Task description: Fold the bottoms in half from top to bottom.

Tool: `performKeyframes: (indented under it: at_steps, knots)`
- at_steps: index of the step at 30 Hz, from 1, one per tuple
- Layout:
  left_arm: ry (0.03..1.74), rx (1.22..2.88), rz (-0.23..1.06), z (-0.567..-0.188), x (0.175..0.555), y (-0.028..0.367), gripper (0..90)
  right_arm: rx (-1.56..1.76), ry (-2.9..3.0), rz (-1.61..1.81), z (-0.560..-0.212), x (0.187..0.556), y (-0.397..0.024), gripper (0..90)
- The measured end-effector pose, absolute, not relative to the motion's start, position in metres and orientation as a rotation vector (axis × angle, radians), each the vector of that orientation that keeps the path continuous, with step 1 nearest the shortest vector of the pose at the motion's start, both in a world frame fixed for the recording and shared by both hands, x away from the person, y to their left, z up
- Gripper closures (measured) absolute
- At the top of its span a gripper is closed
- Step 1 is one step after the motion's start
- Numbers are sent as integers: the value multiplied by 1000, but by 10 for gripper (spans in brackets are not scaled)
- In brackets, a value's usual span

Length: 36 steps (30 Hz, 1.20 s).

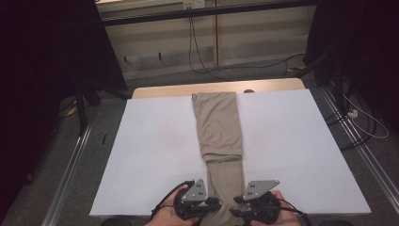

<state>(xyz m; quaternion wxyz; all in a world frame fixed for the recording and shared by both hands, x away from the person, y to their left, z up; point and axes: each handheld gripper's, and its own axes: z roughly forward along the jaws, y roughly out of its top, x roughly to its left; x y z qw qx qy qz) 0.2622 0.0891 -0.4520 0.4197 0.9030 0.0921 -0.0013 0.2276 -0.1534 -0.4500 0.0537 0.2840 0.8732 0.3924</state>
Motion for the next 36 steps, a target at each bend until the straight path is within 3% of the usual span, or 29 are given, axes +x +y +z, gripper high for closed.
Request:
performKeyframes:
  at_steps: [3,5,7,8,14,20,23,31,34,36]
  knots:
    - [166,2297,64,-453,256,85,708,882,2639,1171,-452,230,-157,626]
    - [144,2313,95,-453,253,83,763,879,2617,1145,-452,231,-157,743]
    - [171,2334,106,-451,252,83,886,906,2619,1156,-452,232,-160,870]
    - [186,2325,98,-450,252,83,895,918,2622,1159,-451,233,-162,893]
    - [341,2261,-7,-445,258,100,899,953,2618,1169,-446,230,-172,900]
    - [367,2283,-97,-447,255,107,897,965,2622,1219,-444,227,-177,900]
    - [378,2287,-96,-448,256,111,863,968,2608,1246,-442,231,-175,752]
    - [509,2209,125,-436,303,112,565,1015,2474,1200,-433,287,-181,625]
    - [553,2185,192,-436,330,110,499,1008,2439,1150,-432,310,-181,575]
    - [589,2179,228,-438,347,106,476,996,2416,1090,-432,323,-177,492]
